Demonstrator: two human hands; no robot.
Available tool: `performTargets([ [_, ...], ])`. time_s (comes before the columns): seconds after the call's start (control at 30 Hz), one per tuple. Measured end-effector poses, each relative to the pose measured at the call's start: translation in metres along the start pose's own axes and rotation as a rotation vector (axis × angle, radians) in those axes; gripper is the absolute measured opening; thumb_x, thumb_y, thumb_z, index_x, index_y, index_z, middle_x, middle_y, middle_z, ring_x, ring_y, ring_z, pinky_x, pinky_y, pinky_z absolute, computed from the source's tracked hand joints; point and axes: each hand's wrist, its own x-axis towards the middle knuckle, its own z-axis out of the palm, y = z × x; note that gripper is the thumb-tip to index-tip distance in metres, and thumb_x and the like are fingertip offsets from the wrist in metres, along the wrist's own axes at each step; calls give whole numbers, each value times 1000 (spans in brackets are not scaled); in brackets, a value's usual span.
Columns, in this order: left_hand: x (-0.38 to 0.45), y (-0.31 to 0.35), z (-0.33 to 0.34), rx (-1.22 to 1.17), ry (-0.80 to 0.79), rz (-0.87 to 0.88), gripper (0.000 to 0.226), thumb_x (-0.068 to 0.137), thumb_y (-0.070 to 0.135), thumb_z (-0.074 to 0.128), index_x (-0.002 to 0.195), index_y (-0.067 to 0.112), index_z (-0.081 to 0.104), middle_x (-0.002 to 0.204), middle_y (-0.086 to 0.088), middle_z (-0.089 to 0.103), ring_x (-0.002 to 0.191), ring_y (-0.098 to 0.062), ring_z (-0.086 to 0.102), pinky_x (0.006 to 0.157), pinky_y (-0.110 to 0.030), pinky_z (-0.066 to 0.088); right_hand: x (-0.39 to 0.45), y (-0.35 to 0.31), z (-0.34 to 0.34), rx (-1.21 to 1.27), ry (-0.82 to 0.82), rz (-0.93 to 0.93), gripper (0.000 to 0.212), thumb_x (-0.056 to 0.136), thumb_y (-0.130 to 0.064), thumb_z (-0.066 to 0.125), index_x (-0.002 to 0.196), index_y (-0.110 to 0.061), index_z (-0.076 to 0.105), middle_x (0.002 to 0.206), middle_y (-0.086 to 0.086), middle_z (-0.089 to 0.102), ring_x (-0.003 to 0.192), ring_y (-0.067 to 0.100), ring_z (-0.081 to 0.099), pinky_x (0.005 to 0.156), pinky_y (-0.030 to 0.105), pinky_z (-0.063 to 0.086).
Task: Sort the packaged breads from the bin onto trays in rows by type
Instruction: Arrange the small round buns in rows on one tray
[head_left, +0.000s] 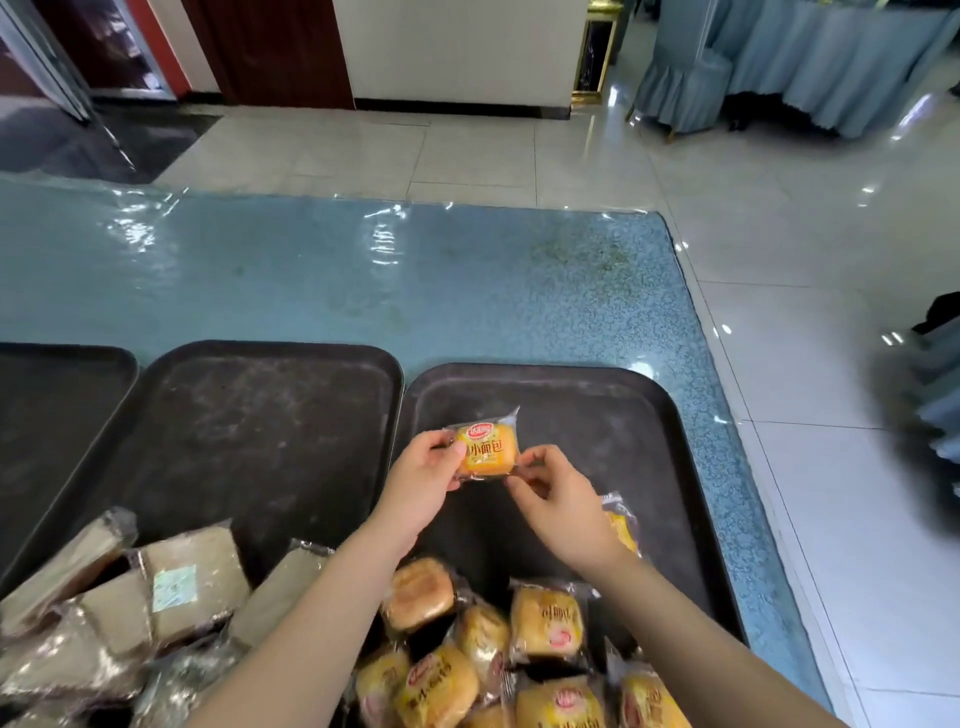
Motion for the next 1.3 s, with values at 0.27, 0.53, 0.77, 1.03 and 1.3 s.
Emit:
performTargets([
  [0.27, 103, 0, 4, 436, 253, 151, 40, 93, 17, 60, 131, 13, 46, 126, -5, 51, 108, -22, 59, 87, -26, 45, 102, 2, 43, -254, -28, 117, 37, 86, -16, 56, 123, -11, 59, 115, 9, 60, 111, 25, 55, 98, 32, 44],
  [0.53, 111, -23, 3, 772, 191, 377, 37, 93, 23, 57, 129, 20, 49, 140, 1, 50, 137, -20, 32, 105, -36, 41, 119, 0, 57, -353, -145, 175, 55, 88, -20, 51, 142, -16, 39, 138, 11, 40, 128, 30, 34, 107, 37, 34],
  [0.77, 84, -18, -8, 761, 98, 287, 48, 98, 28, 51, 144, 25, 39, 158, -2, 27, 148, -21, 15, 119, -38, 18, 77, 10, 26, -367, 58, 98, 63, 88, -19, 54, 146, -12, 32, 139, 9, 39, 127, 29, 33, 110, 35, 27],
  [1.03, 3, -23, -8, 765, -133, 247, 50, 97, 27, 51, 145, 22, 38, 151, 5, 39, 142, -14, 29, 115, -32, 25, -21, 55, -21, -536, 285, 138, 50, 80, -32, 70, 121, -13, 52, 121, 9, 55, 111, 32, 49, 93, 42, 39],
  [1.3, -70, -33, -1, 709, -130, 340, 37, 97, 25, 51, 133, 29, 50, 138, 13, 48, 128, -5, 43, 110, -24, 35, -60, 72, -26, -624, 140, 259, 67, 86, -46, 64, 137, -15, 33, 136, 9, 42, 125, 28, 41, 102, 38, 39],
])
